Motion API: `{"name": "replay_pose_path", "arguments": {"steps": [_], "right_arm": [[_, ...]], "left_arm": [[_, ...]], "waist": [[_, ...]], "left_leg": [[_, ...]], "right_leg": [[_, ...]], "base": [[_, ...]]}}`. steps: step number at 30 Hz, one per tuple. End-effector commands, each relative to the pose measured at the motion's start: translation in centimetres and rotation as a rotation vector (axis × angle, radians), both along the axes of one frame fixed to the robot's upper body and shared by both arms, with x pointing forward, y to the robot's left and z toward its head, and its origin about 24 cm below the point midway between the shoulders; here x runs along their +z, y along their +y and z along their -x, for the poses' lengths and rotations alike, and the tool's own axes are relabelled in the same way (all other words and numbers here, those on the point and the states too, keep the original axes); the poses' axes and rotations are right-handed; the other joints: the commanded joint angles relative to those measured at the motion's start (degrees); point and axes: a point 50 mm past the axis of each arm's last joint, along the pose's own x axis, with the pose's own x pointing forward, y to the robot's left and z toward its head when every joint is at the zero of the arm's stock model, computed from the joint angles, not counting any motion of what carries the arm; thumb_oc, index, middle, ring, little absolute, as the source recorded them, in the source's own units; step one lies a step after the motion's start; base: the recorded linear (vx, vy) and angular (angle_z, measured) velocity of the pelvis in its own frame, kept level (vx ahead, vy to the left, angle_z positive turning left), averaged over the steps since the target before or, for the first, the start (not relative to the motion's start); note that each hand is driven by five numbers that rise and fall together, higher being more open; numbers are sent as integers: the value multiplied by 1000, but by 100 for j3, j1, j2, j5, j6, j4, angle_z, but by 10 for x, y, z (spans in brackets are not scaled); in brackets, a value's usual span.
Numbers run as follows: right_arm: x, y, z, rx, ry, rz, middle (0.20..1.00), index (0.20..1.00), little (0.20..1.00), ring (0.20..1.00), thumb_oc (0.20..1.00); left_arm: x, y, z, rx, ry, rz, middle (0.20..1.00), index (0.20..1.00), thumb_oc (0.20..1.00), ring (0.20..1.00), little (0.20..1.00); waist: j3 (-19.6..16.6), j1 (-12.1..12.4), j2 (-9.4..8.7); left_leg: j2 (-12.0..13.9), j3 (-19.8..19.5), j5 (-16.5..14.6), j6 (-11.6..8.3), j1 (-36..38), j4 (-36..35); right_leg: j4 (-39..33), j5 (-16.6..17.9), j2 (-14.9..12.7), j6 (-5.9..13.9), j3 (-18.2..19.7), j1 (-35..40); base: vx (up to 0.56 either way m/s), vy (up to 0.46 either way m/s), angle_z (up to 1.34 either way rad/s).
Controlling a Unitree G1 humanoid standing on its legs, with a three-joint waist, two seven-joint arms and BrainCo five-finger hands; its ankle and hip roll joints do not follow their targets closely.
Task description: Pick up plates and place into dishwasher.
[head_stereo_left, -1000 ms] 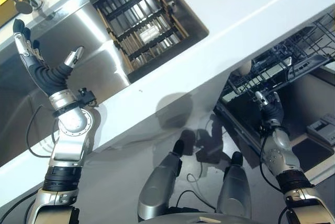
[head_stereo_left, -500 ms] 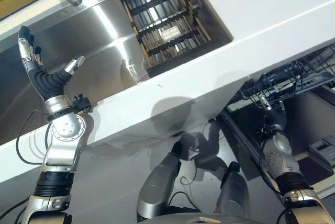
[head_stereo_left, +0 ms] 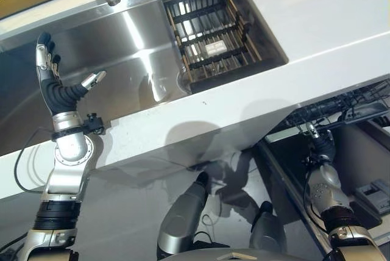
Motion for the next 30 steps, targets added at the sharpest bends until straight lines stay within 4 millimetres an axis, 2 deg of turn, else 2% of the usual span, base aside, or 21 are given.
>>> {"name": "replay_pose_path", "arguments": {"steps": [1,5,8,9,10,12,15,17,18,20,22,25,30], "right_arm": [[75,43,-37,182,-395,151,1000,1000,1000,1000,1000],[54,39,-18,140,-272,201,1000,1000,1000,1000,1000],[48,42,-14,140,-214,244,1000,1000,1000,1000,1000],[47,42,-15,143,-204,253,1000,1000,1000,1000,1000],[47,41,-15,138,-198,259,1000,1000,1000,1000,1000],[42,42,-8,117,-160,276,1000,1000,1000,1000,1000],[32,41,7,109,-125,287,1000,1000,1000,1000,1000],[29,41,13,106,-110,301,1000,1000,1000,1000,1000],[28,41,17,102,-99,317,1000,1000,1000,1000,1000],[27,38,19,85,-93,330,1000,1000,1000,1000,1000],[29,36,18,73,-96,337,1000,1000,1000,1000,1000],[33,30,16,14,-89,331,1000,1000,1000,1000,1000],[23,19,29,-91,-31,320,1000,1000,1000,1000,1000]], "left_arm": [[21,14,6,-8,-39,-88,1000,1000,1000,1000,1000],[19,20,12,13,-26,-103,1000,1000,1000,1000,1000],[20,21,15,38,-29,-108,1000,1000,1000,1000,1000],[21,19,15,45,-37,-108,1000,1000,1000,1000,1000],[21,17,15,43,-40,-109,1000,1000,1000,1000,1000],[21,11,16,35,-34,-112,1000,1000,1000,1000,1000],[12,11,22,43,-14,-96,1000,1000,1000,1000,1000],[7,12,26,51,-5,-86,1000,1000,1000,1000,1000],[3,13,28,65,2,-73,1000,1000,1000,1000,1000],[-2,15,29,82,7,-51,1000,1000,1000,1000,1000],[-3,15,27,88,7,-37,1000,1000,1000,1000,1000],[-5,8,20,71,8,-11,1000,1000,1000,1000,1000],[-15,0,21,63,15,24,1000,1000,1000,1000,1000]], "waist": [[-842,255,-736],[-900,125,-899],[-850,62,-997],[-801,91,-972],[-802,84,-1005],[-835,122,-922],[-922,79,-776],[-940,33,-691],[-950,-6,-661],[-959,-42,-641],[-927,-87,-626],[-858,-188,-532],[-814,-402,-339]], "left_leg": [[146,191,-1348,-78,-413,1283],[201,318,-1265,60,-294,1049],[228,500,-1109,182,-201,816],[233,579,-1084,272,-244,828],[187,611,-978,303,-292,767],[163,705,-746,501,-301,549],[103,695,-426,676,-106,131],[54,707,-299,725,-73,36],[-21,750,-233,710,-106,52],[-120,831,-151,614,-205,139],[-141,887,-106,519,-293,187],[-47,917,40,243,-360,99],[164,955,135,-41,-341,-20]], "right_leg": [[-1480,1668,-643,200,637,296],[-1799,1859,-571,190,572,251],[-1507,1904,-453,134,363,48],[-1139,1736,-295,69,278,23],[-1043,1702,-281,41,266,-17],[-337,1025,64,-148,98,-54],[842,743,270,-367,22,-381],[1290,465,396,-499,65,-538],[1299,302,411,-622,51,-509],[1017,147,345,-718,44,-367],[763,129,329,-676,76,-277],[319,79,322,-580,99,-14],[31,15,380,-636,137,198]], "base": [[-66,-88,-17],[-85,-68,-25],[-191,18,-53],[-268,94,-68],[-234,159,-65],[-116,249,-54],[-37,270,-37],[-41,214,-31],[-50,135,-34],[-86,51,-48],[-128,-47,-77],[-153,-86,-43],[-93,-55,-34]]}}
